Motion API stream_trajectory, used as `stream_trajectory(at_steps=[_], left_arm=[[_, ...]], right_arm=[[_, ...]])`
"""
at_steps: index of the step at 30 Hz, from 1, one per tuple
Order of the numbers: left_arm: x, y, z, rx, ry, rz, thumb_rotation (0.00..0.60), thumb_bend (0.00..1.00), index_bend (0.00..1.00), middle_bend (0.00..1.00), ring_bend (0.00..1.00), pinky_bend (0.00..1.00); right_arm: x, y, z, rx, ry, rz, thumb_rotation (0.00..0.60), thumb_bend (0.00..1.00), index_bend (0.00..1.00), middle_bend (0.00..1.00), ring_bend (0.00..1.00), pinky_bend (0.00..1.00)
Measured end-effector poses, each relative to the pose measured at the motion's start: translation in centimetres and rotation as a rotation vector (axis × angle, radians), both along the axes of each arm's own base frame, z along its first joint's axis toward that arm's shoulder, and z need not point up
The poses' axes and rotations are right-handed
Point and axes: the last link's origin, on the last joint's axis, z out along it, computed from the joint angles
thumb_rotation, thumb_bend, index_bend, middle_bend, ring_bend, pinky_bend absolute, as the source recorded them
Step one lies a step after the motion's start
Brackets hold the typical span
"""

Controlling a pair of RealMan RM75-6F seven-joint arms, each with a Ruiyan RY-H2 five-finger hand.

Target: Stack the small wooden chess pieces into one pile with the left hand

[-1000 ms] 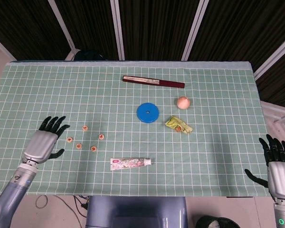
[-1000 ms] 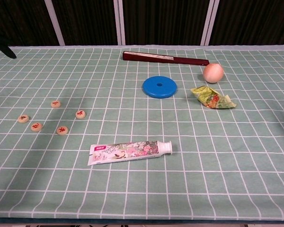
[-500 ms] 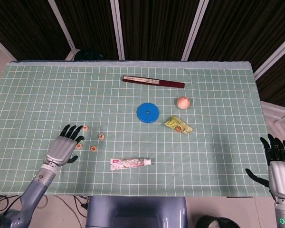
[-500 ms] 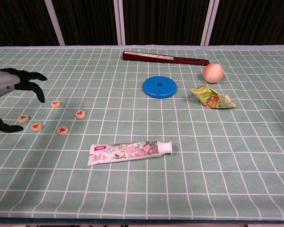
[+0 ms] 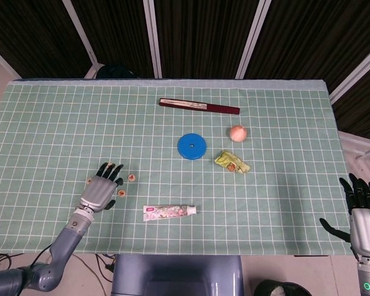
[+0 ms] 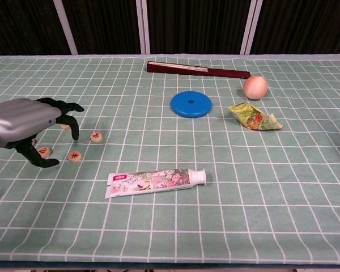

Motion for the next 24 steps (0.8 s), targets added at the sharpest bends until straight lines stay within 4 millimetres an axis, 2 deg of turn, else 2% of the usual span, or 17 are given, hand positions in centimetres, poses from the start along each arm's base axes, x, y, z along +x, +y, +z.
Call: stream_trajectory(at_steps=[7,24], left_arm=[[0.6,0.3,-1.6,-0.015,0.014,-0.009,0.600,0.26,0.41,0.00,0.00,0.00],[0.4,0.5,-1.9,0.001,0.054,-0.014,0.600,0.27,0.45,0.00,0.00,0.00]], right_arm=[[0.0,-0.1,0.0,-0.003,-0.002,-0.003,0.600,0.23,0.08,0.01,0.00,0.00],[-0.1,-0.1,0.0,-0.004,-0.005,-0.009,0.600,0.23,0.08,0.01,0.00,0.00]])
